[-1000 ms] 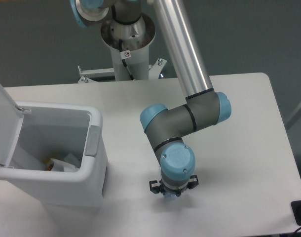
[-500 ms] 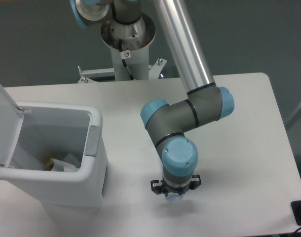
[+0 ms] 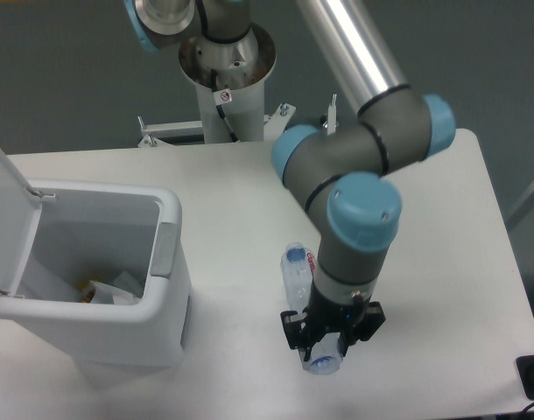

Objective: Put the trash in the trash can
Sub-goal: 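Lower the gripper and close it around the water bottle, then lift the bottle and carry it over the trash bin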

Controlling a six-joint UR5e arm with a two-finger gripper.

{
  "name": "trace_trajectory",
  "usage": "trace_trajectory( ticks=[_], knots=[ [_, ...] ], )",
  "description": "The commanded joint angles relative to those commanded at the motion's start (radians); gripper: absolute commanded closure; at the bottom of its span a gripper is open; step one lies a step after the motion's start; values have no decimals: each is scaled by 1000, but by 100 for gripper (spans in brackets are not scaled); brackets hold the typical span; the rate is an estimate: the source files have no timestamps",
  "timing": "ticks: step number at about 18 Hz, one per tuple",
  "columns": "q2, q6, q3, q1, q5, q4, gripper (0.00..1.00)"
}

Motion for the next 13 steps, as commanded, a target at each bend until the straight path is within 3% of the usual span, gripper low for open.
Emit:
trace_trajectory(
  ticks=[2, 6, 9, 13],
  knots=[
    [20, -14, 18, 5, -64, 38, 43],
    [57, -29, 60, 26, -277, 46, 43],
    [77, -29, 78, 41, -370, 89, 43],
    [104, -31, 127, 55, -526, 95, 43]
  ],
)
